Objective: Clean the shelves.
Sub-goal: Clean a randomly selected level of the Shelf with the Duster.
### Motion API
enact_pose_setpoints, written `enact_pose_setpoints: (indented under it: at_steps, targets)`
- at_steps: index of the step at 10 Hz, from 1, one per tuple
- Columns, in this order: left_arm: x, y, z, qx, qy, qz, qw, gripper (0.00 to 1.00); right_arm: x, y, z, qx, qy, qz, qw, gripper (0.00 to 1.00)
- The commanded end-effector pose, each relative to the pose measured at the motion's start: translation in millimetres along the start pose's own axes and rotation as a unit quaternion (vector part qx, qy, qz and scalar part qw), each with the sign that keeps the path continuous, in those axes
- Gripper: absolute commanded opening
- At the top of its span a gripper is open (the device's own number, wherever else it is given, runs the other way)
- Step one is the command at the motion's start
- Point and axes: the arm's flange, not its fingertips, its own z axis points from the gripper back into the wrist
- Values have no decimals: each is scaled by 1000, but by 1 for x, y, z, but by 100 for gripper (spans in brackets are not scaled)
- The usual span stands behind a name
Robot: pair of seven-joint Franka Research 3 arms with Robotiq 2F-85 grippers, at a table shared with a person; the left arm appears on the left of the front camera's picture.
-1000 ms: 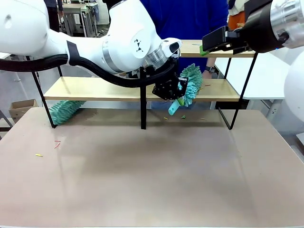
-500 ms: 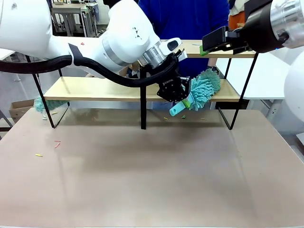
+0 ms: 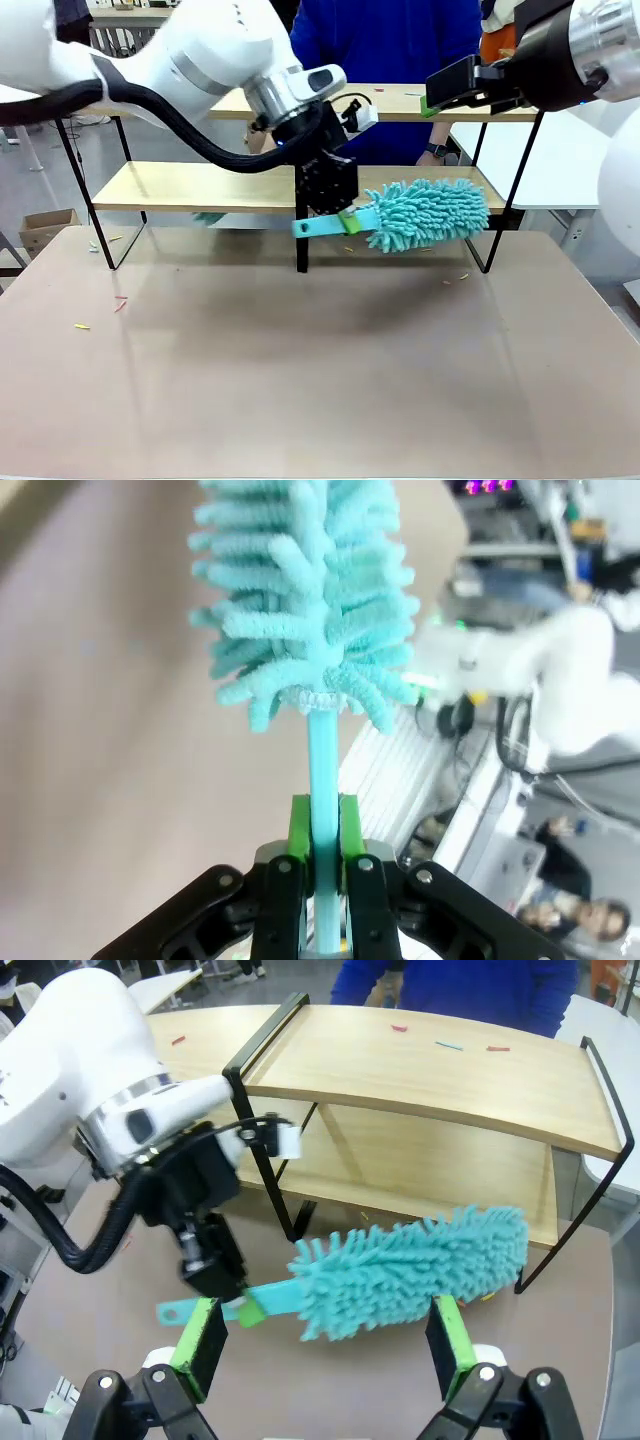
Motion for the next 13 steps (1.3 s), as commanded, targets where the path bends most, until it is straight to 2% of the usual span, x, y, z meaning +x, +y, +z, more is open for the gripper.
enact_pose_setpoints:
  at_steps: [1, 3, 5, 7, 8, 9, 11, 13]
  targets:
    - [-31, -7, 12, -26, 4, -58, 998, 13, 1, 0, 0, 1, -1, -1, 1000, 100]
    - [-38, -10, 17, -20, 7, -72, 997, 13, 1, 0, 0, 1, -1, -1, 1000, 100]
    - [-62, -7, 37, -8, 17, -77, 997, 13, 1, 0, 0, 1, -1, -1, 1000, 100]
    - [-127, -9, 73, 36, 45, -97, 994, 13, 1, 0, 0, 1, -1, -1, 1000, 100]
    - [-180, -11, 93, 50, 59, -114, 991, 13, 1, 0, 0, 1, -1, -1, 1000, 100]
    - [-224, -12, 100, 73, 49, -163, 983, 13, 1, 0, 0, 1, -1, -1, 1000, 100]
    - [-297, -14, 112, 153, -38, -106, 982, 13, 1, 0, 0, 1, -1, -1, 1000, 100]
    - [-367, -21, 122, 208, -143, -73, 965, 13, 1, 0, 0, 1, -1, -1, 1000, 100]
